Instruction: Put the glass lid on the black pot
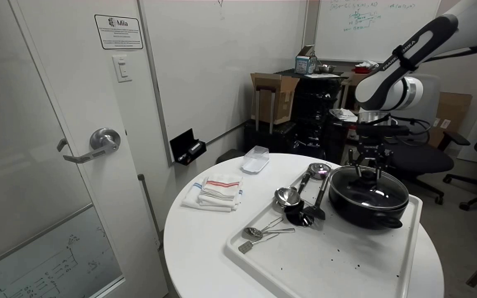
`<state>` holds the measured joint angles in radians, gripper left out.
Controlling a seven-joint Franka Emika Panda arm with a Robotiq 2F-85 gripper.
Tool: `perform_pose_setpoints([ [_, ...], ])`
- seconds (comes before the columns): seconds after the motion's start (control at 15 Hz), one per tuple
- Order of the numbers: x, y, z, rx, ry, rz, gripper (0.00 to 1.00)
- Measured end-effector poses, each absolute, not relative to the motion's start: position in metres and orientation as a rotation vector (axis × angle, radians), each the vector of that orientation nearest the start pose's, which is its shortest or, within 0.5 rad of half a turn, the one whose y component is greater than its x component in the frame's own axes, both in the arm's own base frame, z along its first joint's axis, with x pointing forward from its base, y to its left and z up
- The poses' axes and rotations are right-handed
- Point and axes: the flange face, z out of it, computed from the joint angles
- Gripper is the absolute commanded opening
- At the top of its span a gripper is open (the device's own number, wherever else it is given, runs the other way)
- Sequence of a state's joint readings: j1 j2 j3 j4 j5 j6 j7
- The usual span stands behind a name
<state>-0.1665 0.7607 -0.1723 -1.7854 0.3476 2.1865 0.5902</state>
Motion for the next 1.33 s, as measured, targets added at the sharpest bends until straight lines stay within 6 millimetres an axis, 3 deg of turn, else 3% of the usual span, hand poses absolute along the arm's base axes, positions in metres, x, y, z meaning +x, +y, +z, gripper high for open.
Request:
perform_pose_setpoints([
  [1.33, 0.565, -0.192, 0.105, -2.591, 1.533, 0.459, 0.27],
])
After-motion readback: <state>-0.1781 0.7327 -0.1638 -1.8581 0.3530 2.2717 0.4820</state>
